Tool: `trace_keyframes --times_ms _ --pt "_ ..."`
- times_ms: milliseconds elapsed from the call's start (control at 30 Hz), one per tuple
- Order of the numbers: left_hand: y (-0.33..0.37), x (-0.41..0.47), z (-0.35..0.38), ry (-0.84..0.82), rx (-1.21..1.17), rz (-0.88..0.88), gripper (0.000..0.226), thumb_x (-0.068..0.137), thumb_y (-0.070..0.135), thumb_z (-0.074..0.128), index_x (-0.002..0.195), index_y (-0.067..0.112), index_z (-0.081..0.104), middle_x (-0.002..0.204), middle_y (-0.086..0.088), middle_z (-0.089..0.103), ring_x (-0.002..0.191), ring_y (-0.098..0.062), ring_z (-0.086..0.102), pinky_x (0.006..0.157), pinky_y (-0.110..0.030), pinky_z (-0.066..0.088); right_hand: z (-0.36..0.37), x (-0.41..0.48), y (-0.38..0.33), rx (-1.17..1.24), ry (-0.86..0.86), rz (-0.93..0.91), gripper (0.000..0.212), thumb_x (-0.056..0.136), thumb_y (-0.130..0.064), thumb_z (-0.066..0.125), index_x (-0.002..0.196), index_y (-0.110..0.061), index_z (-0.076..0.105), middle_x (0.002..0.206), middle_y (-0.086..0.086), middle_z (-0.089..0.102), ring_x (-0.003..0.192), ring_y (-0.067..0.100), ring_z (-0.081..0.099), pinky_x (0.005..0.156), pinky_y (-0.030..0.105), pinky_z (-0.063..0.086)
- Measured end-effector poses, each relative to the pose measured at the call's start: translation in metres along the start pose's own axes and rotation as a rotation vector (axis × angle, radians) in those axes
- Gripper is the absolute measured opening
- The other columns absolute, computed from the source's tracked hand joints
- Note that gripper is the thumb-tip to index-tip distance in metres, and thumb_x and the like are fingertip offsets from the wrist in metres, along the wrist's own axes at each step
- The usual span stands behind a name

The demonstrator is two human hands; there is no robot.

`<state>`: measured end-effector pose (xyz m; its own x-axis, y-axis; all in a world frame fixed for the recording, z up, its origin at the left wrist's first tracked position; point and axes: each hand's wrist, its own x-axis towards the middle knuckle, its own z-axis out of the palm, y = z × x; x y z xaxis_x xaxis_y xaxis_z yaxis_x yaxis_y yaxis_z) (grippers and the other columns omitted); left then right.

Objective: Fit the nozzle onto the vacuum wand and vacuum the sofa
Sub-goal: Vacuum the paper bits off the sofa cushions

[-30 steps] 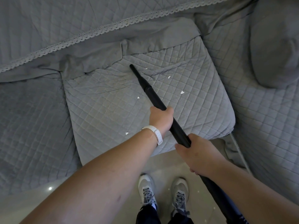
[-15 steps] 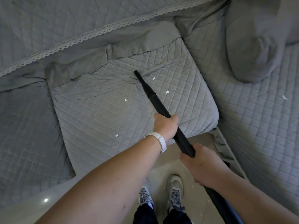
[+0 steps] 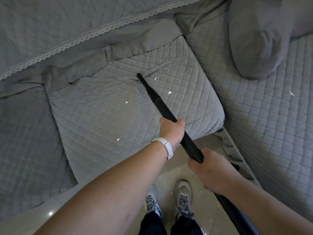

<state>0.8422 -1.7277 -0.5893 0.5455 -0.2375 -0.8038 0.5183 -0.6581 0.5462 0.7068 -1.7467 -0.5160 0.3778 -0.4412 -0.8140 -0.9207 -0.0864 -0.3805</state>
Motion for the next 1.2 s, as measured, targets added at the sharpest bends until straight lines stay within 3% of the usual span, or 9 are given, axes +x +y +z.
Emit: trace_keyframes --times_ms 433,633,767,900,1067,1200 --pt "-0.032 -0.036 0.036 -0.075 0.05 0.008 0.041 0.095 0.027 0.055 0.127 0.01 0.038 0.096 -0.002 0.055 0.08 -0.015 0.056 0.073 -0.032 0.047 0.002 -0.03 0.053 0.067 0.019 0.064 0.019 0.092 -0.042 0.059 0.089 -0.023 0.056 0.066 0.002 0.066 0.046 0.015 0.059 0.044 0.027 0.047" --pt "-0.033 -0.037 0.045 -0.103 0.108 0.032 0.045 0.095 0.03 0.054 0.131 0.009 0.036 0.104 -0.005 0.056 0.083 -0.017 0.056 0.074 -0.032 0.047 0.007 -0.031 0.063 0.091 0.062 0.069 0.019 0.092 -0.042 0.059 0.092 -0.023 0.056 0.069 0.003 0.067 0.048 0.016 0.061 0.045 0.027 0.05" --pt "-0.034 -0.036 0.047 -0.101 0.126 0.048 0.047 0.093 0.03 0.056 0.131 0.008 0.037 0.109 -0.008 0.058 0.088 -0.021 0.058 0.081 -0.037 0.053 0.011 -0.028 0.065 0.1 0.076 0.069 0.017 0.092 -0.043 0.058 0.092 -0.027 0.056 0.069 0.001 0.068 0.05 0.016 0.064 0.044 0.025 0.049" --pt "-0.036 -0.042 0.047 -0.105 0.137 0.046 0.044 0.094 0.03 0.055 0.13 0.01 0.037 0.113 -0.009 0.059 0.088 -0.02 0.058 0.077 -0.034 0.049 0.013 -0.033 0.07 0.115 0.082 0.07 0.018 0.091 -0.044 0.058 0.091 -0.026 0.055 0.068 0.0 0.067 0.046 0.014 0.062 0.042 0.024 0.048" --pt "-0.043 -0.06 0.052 -0.128 0.134 0.03 0.039 0.094 0.028 0.055 0.125 0.011 0.038 0.099 -0.003 0.056 0.082 -0.016 0.057 0.081 -0.038 0.054 0.013 -0.048 0.081 0.135 0.087 0.081 0.018 0.091 -0.043 0.059 0.09 -0.026 0.055 0.069 0.001 0.068 0.046 0.015 0.061 0.041 0.024 0.046" --pt "-0.049 -0.076 0.058 -0.136 0.149 0.03 0.037 0.093 0.029 0.055 0.122 0.014 0.037 0.101 -0.005 0.058 0.088 -0.02 0.06 0.088 -0.046 0.056 0.012 -0.062 0.094 0.155 0.08 0.09 0.018 0.091 -0.042 0.06 0.09 -0.025 0.056 0.069 0.004 0.068 0.047 0.015 0.059 0.043 0.026 0.046"
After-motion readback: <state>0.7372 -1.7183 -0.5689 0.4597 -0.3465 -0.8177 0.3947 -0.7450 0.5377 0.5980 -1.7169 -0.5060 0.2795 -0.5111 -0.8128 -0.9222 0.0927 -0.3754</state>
